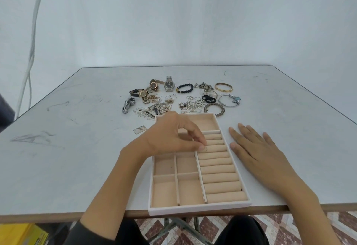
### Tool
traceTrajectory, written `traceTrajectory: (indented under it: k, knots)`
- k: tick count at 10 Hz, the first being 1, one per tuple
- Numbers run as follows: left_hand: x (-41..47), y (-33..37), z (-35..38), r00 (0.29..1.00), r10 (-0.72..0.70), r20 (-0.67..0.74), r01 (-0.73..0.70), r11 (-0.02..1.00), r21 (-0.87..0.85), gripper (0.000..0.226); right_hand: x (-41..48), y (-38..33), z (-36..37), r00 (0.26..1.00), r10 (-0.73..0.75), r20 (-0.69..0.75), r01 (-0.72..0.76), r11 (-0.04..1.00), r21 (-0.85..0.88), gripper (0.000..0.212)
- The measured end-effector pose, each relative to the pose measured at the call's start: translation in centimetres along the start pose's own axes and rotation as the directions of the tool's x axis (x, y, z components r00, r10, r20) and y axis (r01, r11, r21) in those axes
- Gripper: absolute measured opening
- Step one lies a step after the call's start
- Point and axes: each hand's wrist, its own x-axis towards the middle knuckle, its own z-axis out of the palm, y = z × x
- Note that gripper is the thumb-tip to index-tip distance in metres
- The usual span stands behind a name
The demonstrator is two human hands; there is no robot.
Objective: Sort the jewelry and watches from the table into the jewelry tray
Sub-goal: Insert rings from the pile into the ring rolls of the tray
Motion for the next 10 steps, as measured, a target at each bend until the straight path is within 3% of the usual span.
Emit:
traceTrajectory:
  k: [5,6,8,10]
  knots:
    - [0.28,0.15,0.39,0.992,0.118,0.054,-0.126,0.968,0.215,0.006,-0.06,-0.05,-0.07,1.0,0.002,-0.006,-0.002,1.0,0.016,0.053]
    - [0.11,-0.04,0.26,0.993,0.098,0.062,-0.108,0.976,0.19,0.008,-0.05,-0.06,-0.04,1.0,0.002,-0.007,-0.002,1.0,0.017,0.053]
    - [0.1,0.2,0.05,0.998,0.04,-0.054,-0.034,0.994,0.103,0.015,-0.14,-0.09,-0.14,1.0,0.005,-0.006,-0.005,1.0,0.019,0.053]
    - [0.14,0.35,0.65,0.999,0.035,0.027,-0.038,0.992,0.121,0.016,-0.11,-0.14,-0.17,1.0,0.004,-0.01,-0.004,1.0,0.022,0.053]
